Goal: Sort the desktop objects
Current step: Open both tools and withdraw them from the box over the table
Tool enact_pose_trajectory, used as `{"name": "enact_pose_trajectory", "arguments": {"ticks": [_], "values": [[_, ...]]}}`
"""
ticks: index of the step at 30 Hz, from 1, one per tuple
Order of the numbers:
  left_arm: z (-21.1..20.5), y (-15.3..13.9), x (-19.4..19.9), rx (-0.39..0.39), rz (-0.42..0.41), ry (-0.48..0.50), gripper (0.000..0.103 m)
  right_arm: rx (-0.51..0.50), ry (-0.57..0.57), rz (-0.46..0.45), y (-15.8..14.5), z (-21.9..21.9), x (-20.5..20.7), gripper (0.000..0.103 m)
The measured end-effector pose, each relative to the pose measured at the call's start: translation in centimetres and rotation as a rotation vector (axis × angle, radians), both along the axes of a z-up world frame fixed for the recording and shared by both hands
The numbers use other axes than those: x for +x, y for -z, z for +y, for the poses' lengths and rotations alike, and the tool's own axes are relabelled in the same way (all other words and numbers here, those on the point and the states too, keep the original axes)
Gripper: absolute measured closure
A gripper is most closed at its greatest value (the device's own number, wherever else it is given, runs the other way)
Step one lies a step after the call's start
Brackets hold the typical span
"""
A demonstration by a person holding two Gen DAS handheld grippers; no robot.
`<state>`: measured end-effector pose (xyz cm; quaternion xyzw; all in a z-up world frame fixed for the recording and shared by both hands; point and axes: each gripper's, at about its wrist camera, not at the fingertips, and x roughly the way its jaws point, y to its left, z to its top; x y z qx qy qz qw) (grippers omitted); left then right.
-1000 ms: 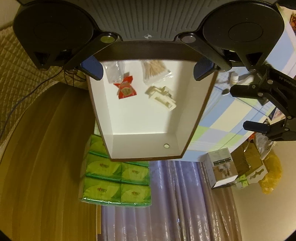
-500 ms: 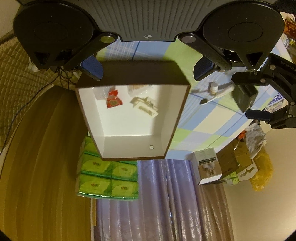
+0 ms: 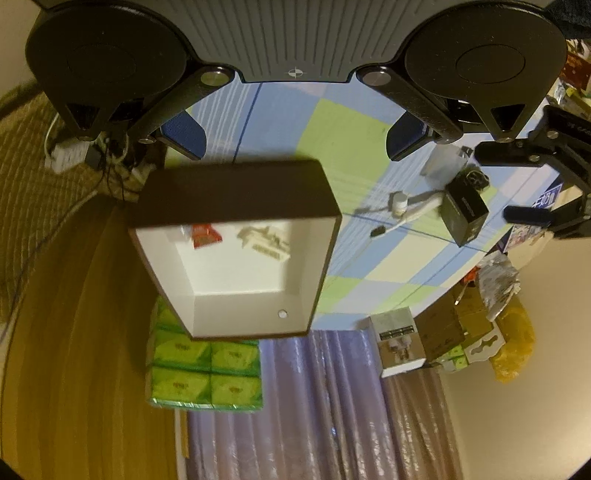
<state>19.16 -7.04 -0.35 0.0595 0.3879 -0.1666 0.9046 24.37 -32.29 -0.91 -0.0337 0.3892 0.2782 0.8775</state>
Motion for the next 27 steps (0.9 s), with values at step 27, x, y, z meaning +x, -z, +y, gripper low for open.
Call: {"name": "enact_pose_trajectory", "arguments": {"ticks": [27], "values": [[17.1, 4.2, 9.4, -0.105, 0.246, -0.384, 0.003, -0.014, 0.284, 0.170, 5.5, 4.1, 0.8, 0.002]]}}
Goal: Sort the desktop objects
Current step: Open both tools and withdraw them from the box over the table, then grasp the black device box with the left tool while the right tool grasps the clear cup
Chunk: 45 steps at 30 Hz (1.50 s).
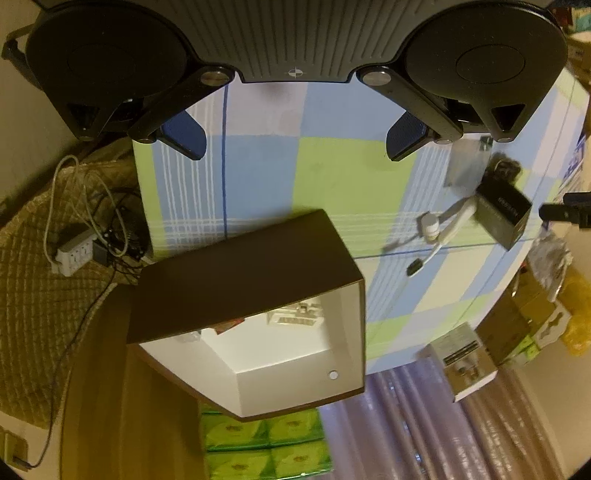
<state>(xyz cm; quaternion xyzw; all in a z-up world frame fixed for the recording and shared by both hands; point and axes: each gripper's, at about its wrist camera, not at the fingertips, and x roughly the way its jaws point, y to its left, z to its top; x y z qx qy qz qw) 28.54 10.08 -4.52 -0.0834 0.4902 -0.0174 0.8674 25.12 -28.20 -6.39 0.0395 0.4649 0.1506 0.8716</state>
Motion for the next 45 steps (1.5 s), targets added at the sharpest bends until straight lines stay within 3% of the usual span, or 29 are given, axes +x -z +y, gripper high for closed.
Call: {"name": "enact_pose_trajectory", "arguments": {"ticks": [9, 12, 14, 18, 19, 20, 22, 28, 35, 40, 45], "values": [[2.4, 3.3, 7.2, -0.079, 0.120, -0.112, 0.004, -0.018, 0.047, 0.024, 1.2, 1.3, 2.2, 0.002], [3.0, 5.4, 8.8, -0.110, 0.198, -0.139, 0.013, -0.028, 0.051, 0.040, 1.7, 1.7, 2.7, 0.002], [3.3, 6.6, 9.3, -0.125, 0.238, -0.156, 0.029, -0.032, 0.061, 0.055, 2.2, 1.8, 2.9, 0.002], [4.0, 7.8, 9.6, -0.135, 0.270, -0.158, 0.044, -0.038, 0.088, 0.082, 2.9, 2.0, 3.0, 0.002], [4.2, 7.8, 9.5, -0.133, 0.269, -0.149, 0.056, -0.041, 0.094, 0.087, 3.1, 2.1, 3.0, 0.002], [4.4, 7.8, 9.5, -0.140, 0.268, -0.137, 0.061, -0.044, 0.099, 0.093, 3.3, 2.3, 3.0, 0.002], [5.0, 7.7, 9.3, -0.178, 0.266, -0.105, 0.063, -0.047, 0.107, 0.103, 3.6, 2.7, 3.0, 0.002], [5.4, 6.2, 8.7, -0.164, 0.223, 0.008, 0.065, -0.045, 0.118, 0.118, 4.0, 4.9, 2.6, 0.002], [7.0, 3.0, 8.3, -0.102, 0.122, 0.144, 0.065, -0.033, 0.120, 0.109, 4.3, 8.9, 1.5, 0.002], [8.7, 2.9, 8.7, 0.024, 0.079, 0.224, 0.065, -0.012, 0.105, 0.090, 4.3, 13.1, 0.8, 0.002], [10.3, 5.3, 9.4, 0.204, 0.071, 0.293, 0.065, -0.006, 0.085, 0.070, 4.6, 17.9, 0.3, 0.002]]}}
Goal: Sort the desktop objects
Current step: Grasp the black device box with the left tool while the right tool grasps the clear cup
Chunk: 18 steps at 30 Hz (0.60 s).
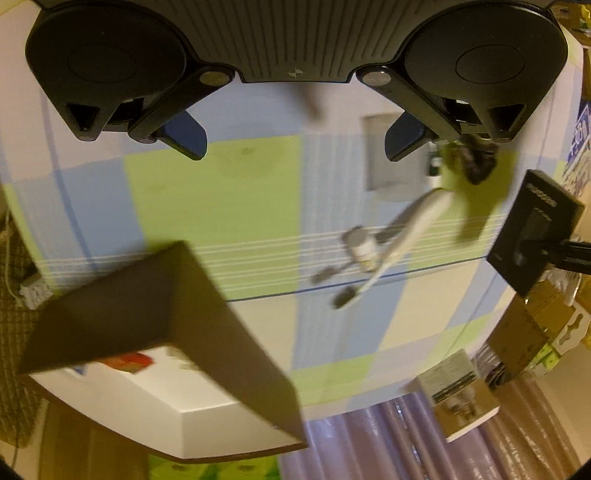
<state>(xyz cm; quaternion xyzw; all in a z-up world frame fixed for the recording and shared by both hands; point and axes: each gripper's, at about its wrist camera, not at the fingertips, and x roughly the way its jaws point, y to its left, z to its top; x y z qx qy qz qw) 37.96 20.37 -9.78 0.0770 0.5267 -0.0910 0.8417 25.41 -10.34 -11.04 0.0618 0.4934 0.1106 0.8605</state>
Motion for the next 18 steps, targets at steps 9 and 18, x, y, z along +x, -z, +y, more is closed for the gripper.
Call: {"name": "enact_pose_trajectory", "arguments": {"ticks": [9, 18], "values": [[3.0, 4.2, 0.7, -0.006, 0.046, 0.049, 0.064, -0.001, -0.064, 0.000, 1.3, 6.6, 0.6, 0.033], [3.5, 5.6, 1.2, -0.026, 0.058, 0.132, 0.064, -0.056, -0.051, 0.060, 3.9, 9.0, 2.8, 0.056]]}}
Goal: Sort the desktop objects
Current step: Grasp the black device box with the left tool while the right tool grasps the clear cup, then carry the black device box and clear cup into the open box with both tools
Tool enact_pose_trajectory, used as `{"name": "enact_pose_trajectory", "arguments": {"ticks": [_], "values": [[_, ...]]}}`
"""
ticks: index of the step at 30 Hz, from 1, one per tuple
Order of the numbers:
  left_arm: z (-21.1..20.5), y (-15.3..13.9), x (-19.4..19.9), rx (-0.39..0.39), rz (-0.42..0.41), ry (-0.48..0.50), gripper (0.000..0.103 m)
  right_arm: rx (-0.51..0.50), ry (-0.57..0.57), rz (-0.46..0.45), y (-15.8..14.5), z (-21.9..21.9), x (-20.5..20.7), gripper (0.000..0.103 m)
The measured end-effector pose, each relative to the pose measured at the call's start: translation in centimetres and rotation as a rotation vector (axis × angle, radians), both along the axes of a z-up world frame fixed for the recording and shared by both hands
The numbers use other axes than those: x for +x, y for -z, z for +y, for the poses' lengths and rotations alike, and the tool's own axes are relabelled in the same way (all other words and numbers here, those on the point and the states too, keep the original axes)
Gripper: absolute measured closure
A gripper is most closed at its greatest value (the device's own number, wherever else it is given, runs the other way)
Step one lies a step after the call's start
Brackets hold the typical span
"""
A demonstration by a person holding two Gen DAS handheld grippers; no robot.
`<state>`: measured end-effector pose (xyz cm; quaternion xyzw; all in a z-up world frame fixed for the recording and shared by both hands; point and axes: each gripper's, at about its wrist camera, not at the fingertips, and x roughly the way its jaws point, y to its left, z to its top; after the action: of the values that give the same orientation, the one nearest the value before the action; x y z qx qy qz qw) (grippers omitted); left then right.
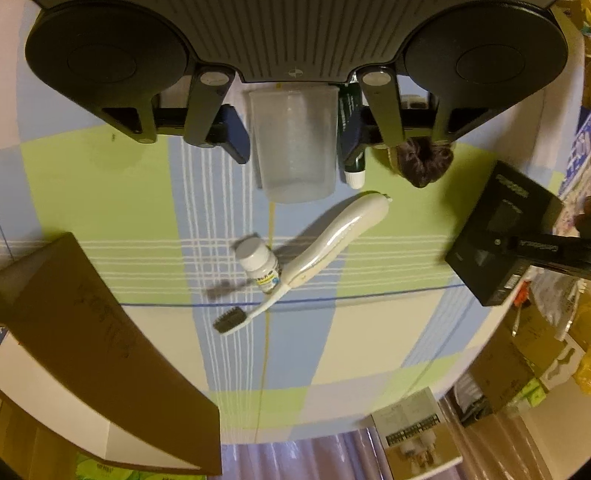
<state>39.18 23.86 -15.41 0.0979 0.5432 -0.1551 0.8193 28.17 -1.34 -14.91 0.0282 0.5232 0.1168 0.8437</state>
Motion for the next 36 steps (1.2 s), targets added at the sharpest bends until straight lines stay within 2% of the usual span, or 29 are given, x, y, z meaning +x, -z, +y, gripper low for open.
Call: {"name": "enact_pose_trajectory", "arguments": {"ticks": [7, 15, 25, 36], "values": [[-0.1, 0.5, 0.5, -0.007, 0.001, 0.055, 0.064, -0.012, 0.003, 0.025, 1.1, 1.3, 0.2, 0.070], [-1.5, 0.2, 0.2, -0.032, 0.005, 0.122, 0.065, 0.005, 0.080, 0.019, -0.1, 0.2, -1.0, 0.071], [-6.1, -4.7, 1.1, -0.094, -0.078, 0.255, 0.065, 0.010, 0.198, -0.072, -5.9, -2.4, -1.1, 0.071], [-15.6, -10.7, 4.1, -0.192, -0.185, 0.446, 0.065, 0.025, 0.291, -0.194, -12.4, -5.8, 2.1, 0.071]]}}
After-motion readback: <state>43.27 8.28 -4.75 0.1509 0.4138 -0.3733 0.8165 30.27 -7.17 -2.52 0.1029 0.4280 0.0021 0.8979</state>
